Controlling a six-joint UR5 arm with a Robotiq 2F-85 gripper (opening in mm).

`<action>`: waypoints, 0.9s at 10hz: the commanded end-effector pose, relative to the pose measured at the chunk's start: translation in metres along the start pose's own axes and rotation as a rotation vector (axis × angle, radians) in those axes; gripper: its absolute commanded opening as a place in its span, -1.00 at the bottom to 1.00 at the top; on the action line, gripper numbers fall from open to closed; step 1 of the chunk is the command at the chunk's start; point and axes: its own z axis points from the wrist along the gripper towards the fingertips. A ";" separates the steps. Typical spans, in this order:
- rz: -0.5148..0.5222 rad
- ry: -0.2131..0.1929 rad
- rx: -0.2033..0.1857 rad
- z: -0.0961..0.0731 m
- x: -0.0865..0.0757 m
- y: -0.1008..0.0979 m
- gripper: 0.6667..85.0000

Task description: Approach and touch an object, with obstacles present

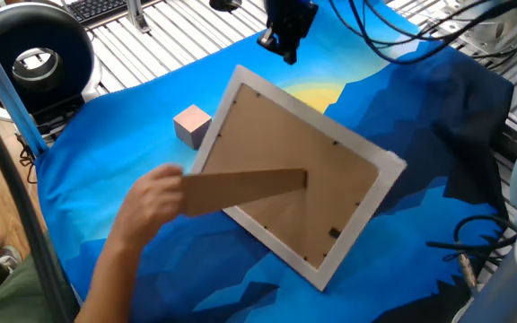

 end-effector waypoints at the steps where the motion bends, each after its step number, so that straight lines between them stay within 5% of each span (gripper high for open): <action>1: 0.014 -0.017 -0.067 0.019 -0.005 0.009 -0.99; 4: 0.044 -0.019 -0.120 0.047 -0.002 0.018 -0.99; 5: 0.023 -0.038 -0.100 0.060 -0.005 0.010 -0.99; 6: 0.037 -0.049 -0.132 0.069 -0.006 0.016 -0.99; 9: 0.036 -0.104 -0.119 0.093 -0.017 0.010 -0.99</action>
